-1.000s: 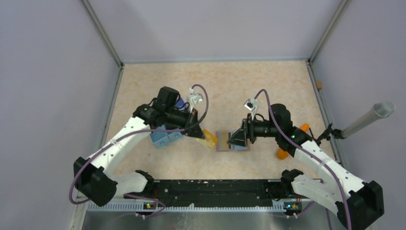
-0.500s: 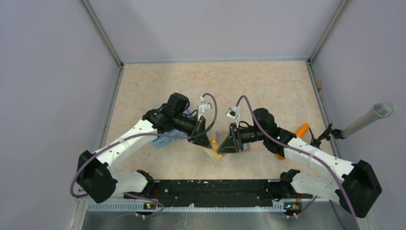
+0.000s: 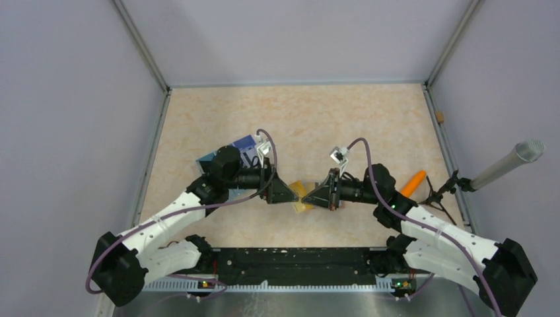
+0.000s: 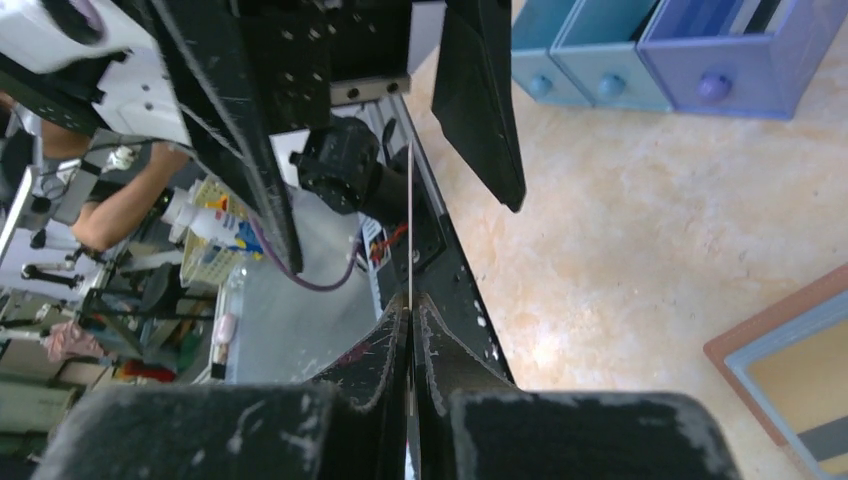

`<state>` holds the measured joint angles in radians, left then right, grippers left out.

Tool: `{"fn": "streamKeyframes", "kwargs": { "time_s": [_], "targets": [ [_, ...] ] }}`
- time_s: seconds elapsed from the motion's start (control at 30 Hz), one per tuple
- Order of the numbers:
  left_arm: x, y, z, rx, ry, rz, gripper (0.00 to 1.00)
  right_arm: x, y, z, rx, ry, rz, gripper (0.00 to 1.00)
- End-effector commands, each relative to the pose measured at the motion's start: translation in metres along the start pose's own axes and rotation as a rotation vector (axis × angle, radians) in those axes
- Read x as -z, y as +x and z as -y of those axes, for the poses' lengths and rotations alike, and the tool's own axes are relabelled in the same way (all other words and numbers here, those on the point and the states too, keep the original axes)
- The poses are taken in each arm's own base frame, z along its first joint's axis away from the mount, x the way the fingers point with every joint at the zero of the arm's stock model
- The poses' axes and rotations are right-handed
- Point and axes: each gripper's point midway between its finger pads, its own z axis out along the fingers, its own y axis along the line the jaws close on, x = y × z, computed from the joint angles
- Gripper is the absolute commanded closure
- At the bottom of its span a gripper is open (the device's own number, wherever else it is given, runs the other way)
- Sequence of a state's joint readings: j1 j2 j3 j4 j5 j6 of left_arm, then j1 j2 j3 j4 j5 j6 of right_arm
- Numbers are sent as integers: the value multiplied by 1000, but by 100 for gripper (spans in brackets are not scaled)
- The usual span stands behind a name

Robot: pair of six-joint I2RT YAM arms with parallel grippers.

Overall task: Put the credit cards into the card holder
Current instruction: Pick up the credit card from the storage box.

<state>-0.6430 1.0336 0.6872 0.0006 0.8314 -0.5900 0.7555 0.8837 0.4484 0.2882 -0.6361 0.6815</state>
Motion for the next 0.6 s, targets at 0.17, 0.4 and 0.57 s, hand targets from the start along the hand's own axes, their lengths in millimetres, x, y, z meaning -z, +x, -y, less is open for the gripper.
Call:
{"fn": "streamKeyframes", "kwargs": {
  "time_s": [0.17,0.4,0.57],
  "targets": [
    [4,-47,33,44,174,313,33,10,-45,-33,56,-111,260,100],
    [3,-46,39,84,236,346,73,13,-47,-24,24,-62,304,100],
    [-8,-40,13,140,150,319,100,24,-43,43,-55,344,262,67]
  ]
}}
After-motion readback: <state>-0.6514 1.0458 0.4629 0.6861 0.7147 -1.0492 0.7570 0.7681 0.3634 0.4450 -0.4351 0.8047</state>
